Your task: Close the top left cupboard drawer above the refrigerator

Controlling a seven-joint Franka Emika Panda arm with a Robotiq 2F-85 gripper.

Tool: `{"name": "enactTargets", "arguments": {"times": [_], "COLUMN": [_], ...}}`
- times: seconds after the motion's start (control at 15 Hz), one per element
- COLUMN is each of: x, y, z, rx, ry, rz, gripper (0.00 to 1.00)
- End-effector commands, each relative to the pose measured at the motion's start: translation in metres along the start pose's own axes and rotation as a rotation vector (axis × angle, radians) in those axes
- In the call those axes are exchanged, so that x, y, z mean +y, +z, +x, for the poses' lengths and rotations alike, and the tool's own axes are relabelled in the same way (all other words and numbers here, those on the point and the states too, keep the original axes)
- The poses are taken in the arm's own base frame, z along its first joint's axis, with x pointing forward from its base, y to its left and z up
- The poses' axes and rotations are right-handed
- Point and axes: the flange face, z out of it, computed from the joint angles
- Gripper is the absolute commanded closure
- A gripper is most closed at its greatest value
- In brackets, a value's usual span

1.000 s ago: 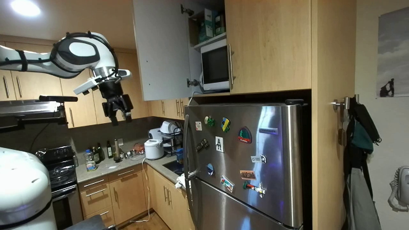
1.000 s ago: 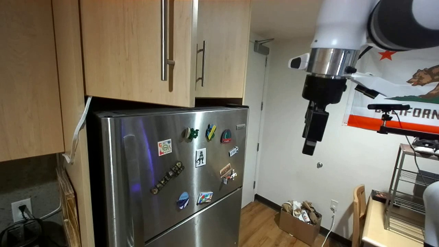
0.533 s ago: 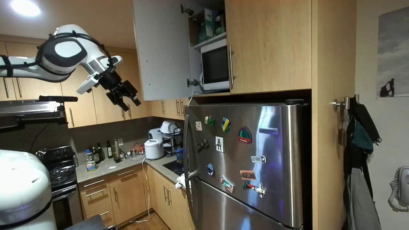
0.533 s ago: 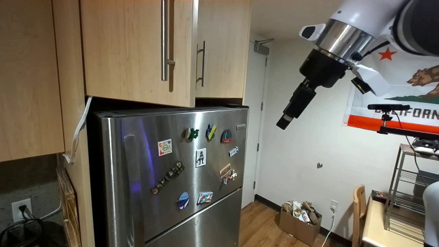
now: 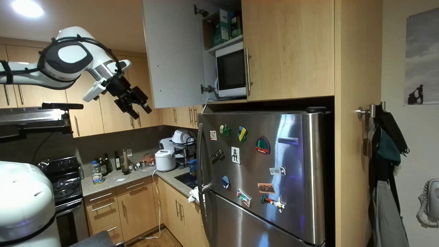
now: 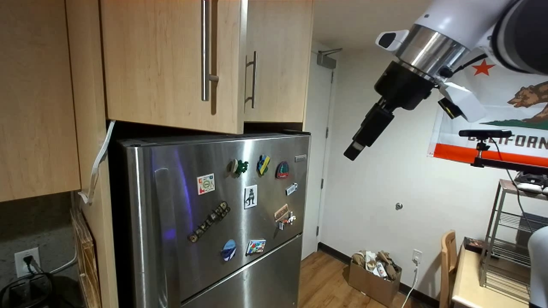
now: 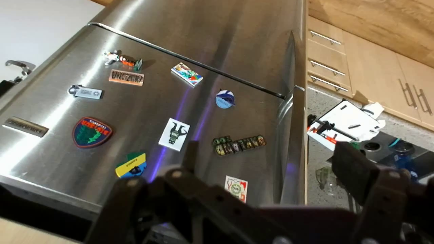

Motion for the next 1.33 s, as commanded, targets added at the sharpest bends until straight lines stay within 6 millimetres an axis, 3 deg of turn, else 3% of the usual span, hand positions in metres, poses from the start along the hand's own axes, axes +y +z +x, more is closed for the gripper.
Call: {"name": "enactTargets", "arguments": {"times": [0.0, 0.27, 0.67, 0.87, 1.27], "x": [0.001, -0.027, -0.121, -0.156, -0.156], "y": [-0.007, -0.013, -0.007, -0.011, -0.013], "z": [0.009, 0.026, 0.028, 0.031, 0.026], "rx": [0.122, 0.231, 0.273, 0.354, 0.341], "ry": [-0.027, -0.121, -0.431, -0.533, -0.523], "rz": [-0.019, -0.059, -0.145, -0.212, -0.203], "gripper": [0.00, 0.00, 0.00, 0.00, 0.00]}}
